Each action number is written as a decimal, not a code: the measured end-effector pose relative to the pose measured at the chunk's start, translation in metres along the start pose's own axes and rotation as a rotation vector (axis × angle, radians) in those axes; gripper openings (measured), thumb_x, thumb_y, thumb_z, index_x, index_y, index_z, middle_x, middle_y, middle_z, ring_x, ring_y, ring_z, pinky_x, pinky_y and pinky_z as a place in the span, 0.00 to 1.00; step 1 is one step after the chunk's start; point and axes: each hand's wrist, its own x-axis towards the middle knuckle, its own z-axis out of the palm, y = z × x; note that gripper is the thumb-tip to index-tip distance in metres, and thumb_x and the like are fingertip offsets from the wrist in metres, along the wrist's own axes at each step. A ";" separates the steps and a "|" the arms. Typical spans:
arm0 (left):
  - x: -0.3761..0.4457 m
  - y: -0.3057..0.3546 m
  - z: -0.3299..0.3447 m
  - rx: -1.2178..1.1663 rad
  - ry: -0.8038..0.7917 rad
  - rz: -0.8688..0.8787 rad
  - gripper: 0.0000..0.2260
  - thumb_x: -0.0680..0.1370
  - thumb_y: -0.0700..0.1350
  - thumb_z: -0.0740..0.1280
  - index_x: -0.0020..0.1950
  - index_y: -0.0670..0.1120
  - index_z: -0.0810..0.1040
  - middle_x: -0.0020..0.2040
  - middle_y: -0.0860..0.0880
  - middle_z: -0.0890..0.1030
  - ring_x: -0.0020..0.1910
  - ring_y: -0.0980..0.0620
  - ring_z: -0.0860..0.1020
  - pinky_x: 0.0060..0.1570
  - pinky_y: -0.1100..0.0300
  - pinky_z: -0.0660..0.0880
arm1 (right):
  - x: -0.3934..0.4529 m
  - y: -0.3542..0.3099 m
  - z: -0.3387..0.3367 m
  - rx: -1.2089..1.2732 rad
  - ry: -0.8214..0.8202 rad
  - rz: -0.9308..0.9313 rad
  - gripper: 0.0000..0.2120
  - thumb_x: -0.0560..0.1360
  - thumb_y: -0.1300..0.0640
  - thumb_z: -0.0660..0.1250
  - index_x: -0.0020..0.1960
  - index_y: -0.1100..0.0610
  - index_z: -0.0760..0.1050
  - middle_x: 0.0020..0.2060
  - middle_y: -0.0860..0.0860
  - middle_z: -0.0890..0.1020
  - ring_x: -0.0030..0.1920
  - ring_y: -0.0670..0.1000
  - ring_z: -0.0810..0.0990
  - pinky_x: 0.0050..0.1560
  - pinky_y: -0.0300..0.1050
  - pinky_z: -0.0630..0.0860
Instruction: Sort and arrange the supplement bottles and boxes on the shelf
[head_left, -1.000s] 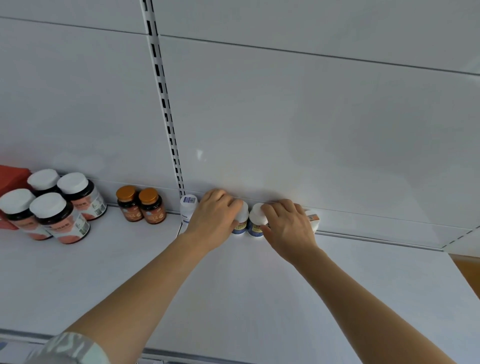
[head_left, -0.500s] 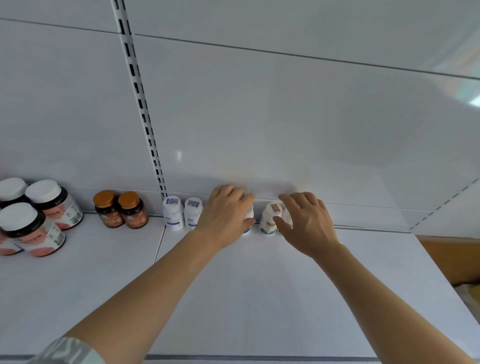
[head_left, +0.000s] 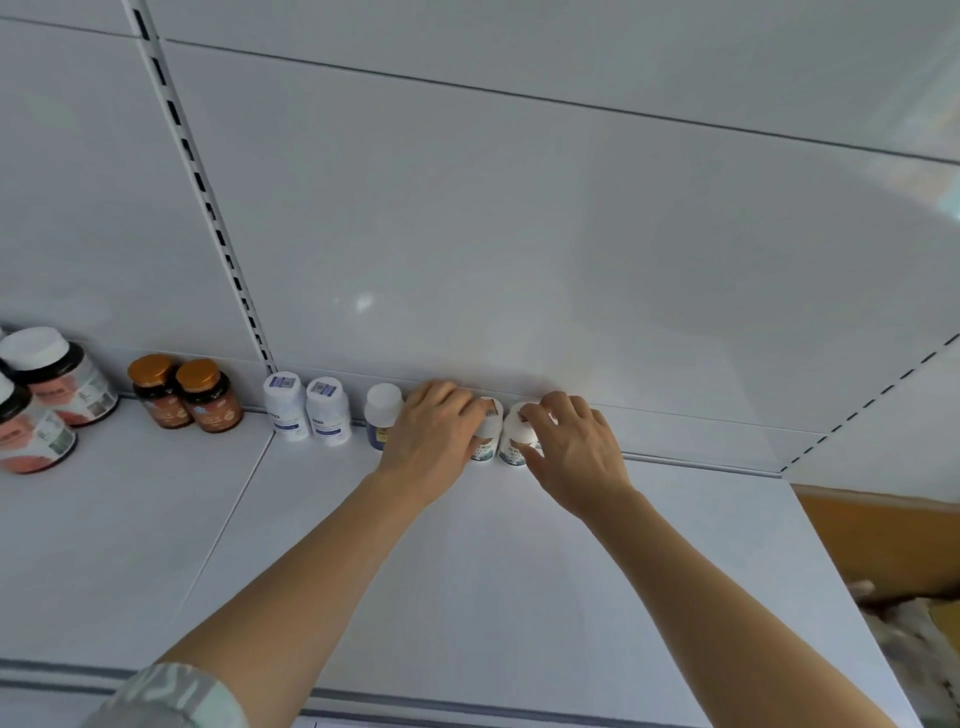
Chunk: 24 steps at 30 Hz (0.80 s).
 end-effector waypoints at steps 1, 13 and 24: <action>0.000 0.002 0.000 0.008 0.002 -0.012 0.17 0.68 0.45 0.76 0.55 0.46 0.79 0.49 0.50 0.81 0.53 0.44 0.77 0.53 0.50 0.73 | 0.000 0.001 0.001 0.003 0.002 -0.006 0.16 0.65 0.56 0.77 0.51 0.56 0.78 0.46 0.54 0.78 0.43 0.58 0.77 0.39 0.50 0.75; 0.002 0.002 0.004 0.043 0.016 -0.019 0.17 0.66 0.44 0.78 0.53 0.46 0.80 0.47 0.50 0.81 0.51 0.44 0.78 0.54 0.52 0.71 | 0.003 0.007 0.008 0.013 0.019 -0.027 0.15 0.65 0.55 0.76 0.50 0.55 0.78 0.46 0.53 0.78 0.43 0.58 0.76 0.38 0.48 0.73; -0.001 0.006 -0.006 -0.025 0.040 -0.068 0.19 0.68 0.47 0.76 0.57 0.46 0.78 0.51 0.49 0.79 0.55 0.44 0.76 0.56 0.50 0.73 | 0.000 0.003 -0.007 0.065 0.053 -0.032 0.17 0.70 0.50 0.72 0.56 0.55 0.76 0.50 0.53 0.78 0.47 0.58 0.77 0.42 0.51 0.76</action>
